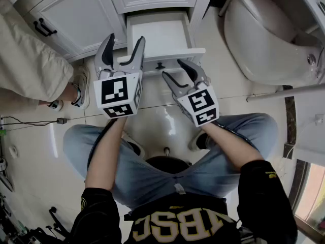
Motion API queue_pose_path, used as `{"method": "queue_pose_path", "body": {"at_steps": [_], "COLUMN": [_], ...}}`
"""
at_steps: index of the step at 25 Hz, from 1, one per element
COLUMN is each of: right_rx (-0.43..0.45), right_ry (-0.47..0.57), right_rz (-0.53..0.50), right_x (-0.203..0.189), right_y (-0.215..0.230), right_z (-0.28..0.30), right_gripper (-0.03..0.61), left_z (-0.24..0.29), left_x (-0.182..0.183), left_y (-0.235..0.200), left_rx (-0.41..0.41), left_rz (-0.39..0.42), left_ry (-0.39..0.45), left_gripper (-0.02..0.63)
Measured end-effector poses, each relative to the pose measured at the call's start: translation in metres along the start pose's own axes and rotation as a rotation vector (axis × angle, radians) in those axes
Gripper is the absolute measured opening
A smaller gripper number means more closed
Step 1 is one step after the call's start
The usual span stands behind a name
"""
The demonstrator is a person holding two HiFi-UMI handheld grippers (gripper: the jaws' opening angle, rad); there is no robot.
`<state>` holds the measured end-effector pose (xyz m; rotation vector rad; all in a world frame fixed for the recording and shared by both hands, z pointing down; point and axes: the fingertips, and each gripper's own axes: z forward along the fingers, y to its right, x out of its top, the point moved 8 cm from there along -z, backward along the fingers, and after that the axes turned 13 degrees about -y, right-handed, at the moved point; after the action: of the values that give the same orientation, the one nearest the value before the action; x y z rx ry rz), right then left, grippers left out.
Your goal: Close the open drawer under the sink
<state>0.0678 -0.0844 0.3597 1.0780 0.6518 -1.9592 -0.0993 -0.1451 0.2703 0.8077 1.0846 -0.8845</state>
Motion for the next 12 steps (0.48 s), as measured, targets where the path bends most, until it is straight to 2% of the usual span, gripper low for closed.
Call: {"method": "queue_pose_path", "body": {"at_steps": [3, 8, 12], "right_rx": [0.042, 0.088, 0.124], "right_ry": [-0.060, -0.155, -0.184], "right_rz": [0.036, 0.163, 0.237], "right_x": [-0.015, -0.039, -0.047], "right_y": [-0.001, 0.007, 0.011], "right_z": [0.022, 0.055, 0.075], "right_gripper": [0.220, 0.180, 0.149], "left_z": [0.006, 0.018, 0.029], "left_x": [0.001, 0.002, 0.003], "left_y": [-0.001, -0.003, -0.006], "left_rx": [0.002, 0.001, -0.009], "left_rz": [0.002, 0.003, -0.003], "left_ry": [-0.006, -0.014, -0.012], "left_gripper": [0.316, 0.316, 0.316]}}
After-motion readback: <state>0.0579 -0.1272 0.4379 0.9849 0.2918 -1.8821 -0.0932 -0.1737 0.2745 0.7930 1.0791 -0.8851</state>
